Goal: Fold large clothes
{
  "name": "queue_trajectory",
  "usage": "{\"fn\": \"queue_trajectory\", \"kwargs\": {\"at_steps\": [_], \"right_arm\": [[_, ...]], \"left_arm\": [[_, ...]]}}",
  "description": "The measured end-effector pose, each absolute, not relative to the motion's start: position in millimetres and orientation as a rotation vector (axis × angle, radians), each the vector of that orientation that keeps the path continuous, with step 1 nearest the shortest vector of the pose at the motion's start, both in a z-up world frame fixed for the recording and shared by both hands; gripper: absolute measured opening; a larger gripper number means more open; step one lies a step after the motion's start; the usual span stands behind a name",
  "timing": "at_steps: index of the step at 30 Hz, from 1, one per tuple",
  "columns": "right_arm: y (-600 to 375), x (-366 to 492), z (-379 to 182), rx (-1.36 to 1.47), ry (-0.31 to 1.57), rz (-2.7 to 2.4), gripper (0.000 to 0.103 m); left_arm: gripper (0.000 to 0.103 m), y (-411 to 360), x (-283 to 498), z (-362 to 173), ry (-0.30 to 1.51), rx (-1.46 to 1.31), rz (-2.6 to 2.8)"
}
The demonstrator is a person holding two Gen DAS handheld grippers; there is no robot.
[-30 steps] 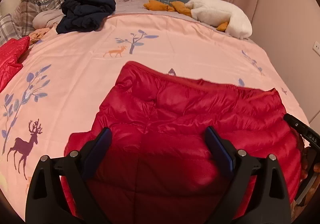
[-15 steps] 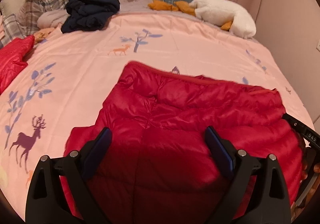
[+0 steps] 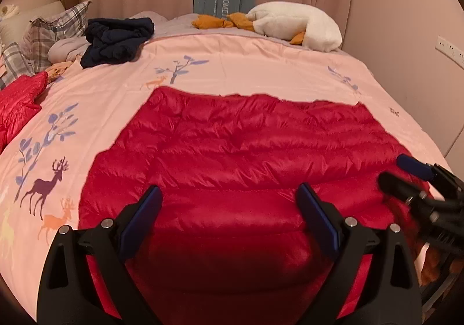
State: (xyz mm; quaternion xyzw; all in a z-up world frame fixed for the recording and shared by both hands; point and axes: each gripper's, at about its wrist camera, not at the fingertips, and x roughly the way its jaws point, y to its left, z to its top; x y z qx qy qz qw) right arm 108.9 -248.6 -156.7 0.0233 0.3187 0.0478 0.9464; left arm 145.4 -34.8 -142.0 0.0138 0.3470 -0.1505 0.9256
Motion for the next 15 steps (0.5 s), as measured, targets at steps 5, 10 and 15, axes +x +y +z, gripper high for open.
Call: {"fn": "queue_trajectory", "kwargs": {"at_steps": [5,10,15], "right_arm": [[-248.9,117.8,-172.8,0.055,0.686,0.092,0.081],[-251.7,118.4,-175.0,0.076,0.696,0.103,0.081],[-263.7,97.8,-155.4,0.157,0.649,0.136,0.081]], "left_arm": [[0.095,-38.3,152.6,-158.1,0.74,0.057,-0.3],[0.095,-37.0,153.8,-163.1,0.751,0.053,-0.301],[0.095,-28.6,146.7,-151.8,0.748,0.018,-0.297]]}}
